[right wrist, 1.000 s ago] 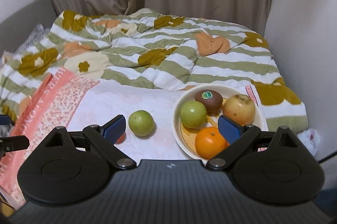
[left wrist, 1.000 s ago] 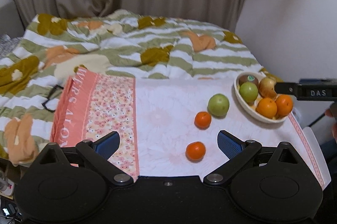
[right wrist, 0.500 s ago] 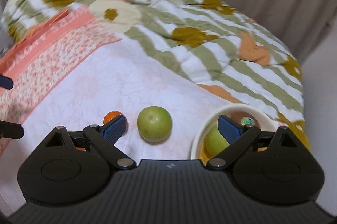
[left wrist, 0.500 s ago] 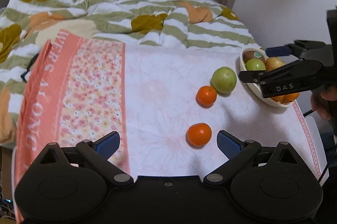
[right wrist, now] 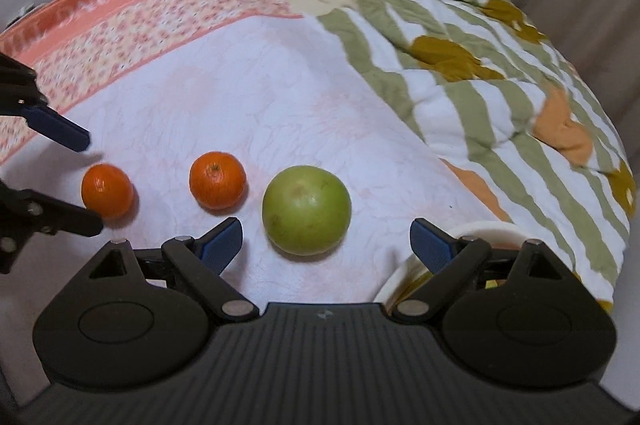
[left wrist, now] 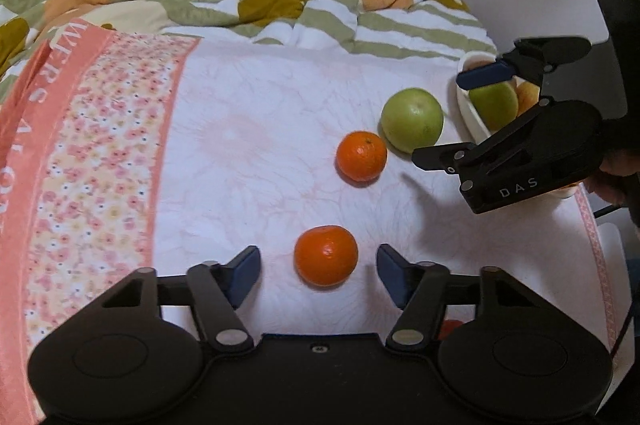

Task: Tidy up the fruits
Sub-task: 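Grasp the small mandarin with the left tool while the right tool grasps the green apple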

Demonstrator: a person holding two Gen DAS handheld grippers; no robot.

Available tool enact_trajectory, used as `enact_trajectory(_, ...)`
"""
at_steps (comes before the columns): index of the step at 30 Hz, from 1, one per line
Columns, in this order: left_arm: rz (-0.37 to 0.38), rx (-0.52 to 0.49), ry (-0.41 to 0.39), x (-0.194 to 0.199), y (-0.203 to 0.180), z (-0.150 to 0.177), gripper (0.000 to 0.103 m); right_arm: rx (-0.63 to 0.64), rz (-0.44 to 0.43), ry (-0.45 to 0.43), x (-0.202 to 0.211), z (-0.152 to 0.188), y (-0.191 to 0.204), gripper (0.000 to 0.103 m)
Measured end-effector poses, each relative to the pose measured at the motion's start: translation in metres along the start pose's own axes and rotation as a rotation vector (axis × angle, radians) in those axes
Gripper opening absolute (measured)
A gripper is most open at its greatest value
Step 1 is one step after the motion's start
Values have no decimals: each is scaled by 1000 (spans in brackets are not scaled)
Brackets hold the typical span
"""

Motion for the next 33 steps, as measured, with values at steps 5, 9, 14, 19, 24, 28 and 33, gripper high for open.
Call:
enact_trajectory(5,-17,7,16,-10,-5,-1,59,48,-32,4,-8,-1,4,96)
enact_trajectory(9,-23,14,20,-14,-6,-3,42,60,-39,4,-12,-3,3,93)
enact_trajectory(14,-30,12,11,-14,-7,-4,41,68,-52,-10,-12,-5,5,87)
enact_trajectory(19,-34,37,13,-12,-2,-1,41,77,-60,-11,-14,-7,7,83)
enact_trajectory(24,-22,58,15,-9,4,6,41,70,-59,-18,-14,-11,9,79)
enact_trajectory(28,-26,65,12,-6,7,9,41,59,-43,-10,-13,-11,8,68)
enact_trajectory(33,-18,57,-3,4,10,13,41,0,-59,-13,-4,-4,9,68)
Point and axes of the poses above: each gripper's, at about its wrist camera, not at the fingertips, and x roughly against the way its jaws point, y to its left, z to its underside, the point moved 8 cm from there along -x, roughly the way its jaws point, and after that the axes turned 15 degrees about y, right-handed, at the moved point
